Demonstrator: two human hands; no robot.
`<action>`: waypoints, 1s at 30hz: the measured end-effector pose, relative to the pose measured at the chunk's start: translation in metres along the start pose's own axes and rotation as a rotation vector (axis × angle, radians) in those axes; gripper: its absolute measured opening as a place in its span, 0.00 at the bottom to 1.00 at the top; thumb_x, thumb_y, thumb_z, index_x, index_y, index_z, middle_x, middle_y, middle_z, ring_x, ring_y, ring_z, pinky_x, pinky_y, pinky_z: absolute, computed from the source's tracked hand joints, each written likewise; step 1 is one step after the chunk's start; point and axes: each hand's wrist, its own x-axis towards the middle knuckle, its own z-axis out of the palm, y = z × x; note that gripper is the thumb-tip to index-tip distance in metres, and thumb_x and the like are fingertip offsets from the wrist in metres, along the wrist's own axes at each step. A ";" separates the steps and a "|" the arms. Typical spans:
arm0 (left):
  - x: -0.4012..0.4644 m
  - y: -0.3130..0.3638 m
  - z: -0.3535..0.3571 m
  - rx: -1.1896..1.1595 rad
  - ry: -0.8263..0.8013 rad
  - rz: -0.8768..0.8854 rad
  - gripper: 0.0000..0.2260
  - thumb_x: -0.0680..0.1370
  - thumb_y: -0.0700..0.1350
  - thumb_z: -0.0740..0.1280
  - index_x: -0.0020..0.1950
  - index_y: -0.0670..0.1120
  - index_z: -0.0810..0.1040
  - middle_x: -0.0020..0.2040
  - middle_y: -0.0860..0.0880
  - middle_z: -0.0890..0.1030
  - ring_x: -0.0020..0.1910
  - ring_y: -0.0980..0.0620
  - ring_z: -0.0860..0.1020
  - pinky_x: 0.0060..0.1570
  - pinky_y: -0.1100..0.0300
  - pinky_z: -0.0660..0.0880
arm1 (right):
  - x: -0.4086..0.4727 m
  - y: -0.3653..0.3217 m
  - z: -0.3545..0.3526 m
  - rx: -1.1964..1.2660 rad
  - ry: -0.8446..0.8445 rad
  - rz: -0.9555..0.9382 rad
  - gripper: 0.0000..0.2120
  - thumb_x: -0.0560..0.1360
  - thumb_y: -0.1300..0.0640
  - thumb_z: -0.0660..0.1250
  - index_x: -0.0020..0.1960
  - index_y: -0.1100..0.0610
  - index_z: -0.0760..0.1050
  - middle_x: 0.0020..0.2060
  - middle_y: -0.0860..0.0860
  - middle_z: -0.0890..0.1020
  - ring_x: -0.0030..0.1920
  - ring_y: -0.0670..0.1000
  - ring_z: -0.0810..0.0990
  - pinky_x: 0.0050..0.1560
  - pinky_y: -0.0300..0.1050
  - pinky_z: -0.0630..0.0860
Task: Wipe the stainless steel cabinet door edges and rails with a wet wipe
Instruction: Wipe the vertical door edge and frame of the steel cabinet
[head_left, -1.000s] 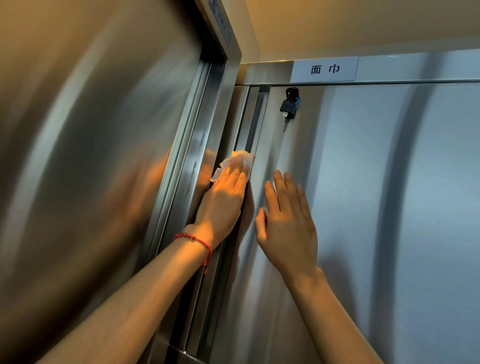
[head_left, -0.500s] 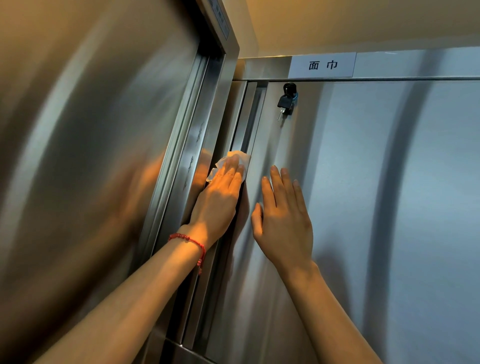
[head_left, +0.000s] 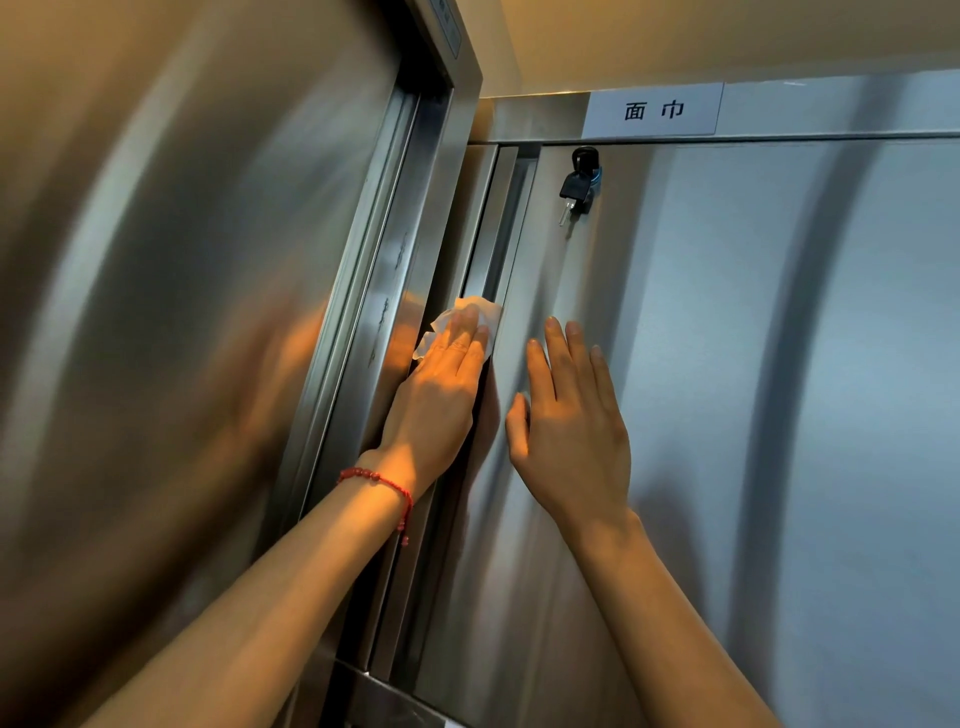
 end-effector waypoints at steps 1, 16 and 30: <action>-0.003 0.001 0.000 0.003 -0.004 -0.004 0.21 0.66 0.21 0.65 0.59 0.26 0.72 0.59 0.28 0.74 0.58 0.31 0.74 0.50 0.37 0.74 | 0.000 0.000 0.000 -0.002 -0.002 0.000 0.22 0.74 0.58 0.65 0.67 0.65 0.72 0.68 0.62 0.70 0.70 0.60 0.66 0.70 0.55 0.60; -0.024 0.007 -0.007 0.049 -0.018 0.013 0.19 0.72 0.29 0.51 0.59 0.27 0.73 0.59 0.29 0.74 0.58 0.33 0.75 0.53 0.39 0.71 | 0.000 0.000 -0.001 0.010 -0.013 0.001 0.22 0.74 0.58 0.65 0.67 0.65 0.71 0.68 0.62 0.70 0.71 0.61 0.65 0.71 0.55 0.59; -0.036 0.006 0.000 0.078 -0.030 -0.008 0.20 0.73 0.32 0.50 0.61 0.28 0.73 0.61 0.31 0.74 0.60 0.36 0.74 0.60 0.40 0.63 | 0.000 0.000 0.000 -0.005 0.001 -0.014 0.22 0.74 0.58 0.64 0.67 0.65 0.71 0.68 0.62 0.70 0.70 0.61 0.65 0.70 0.56 0.62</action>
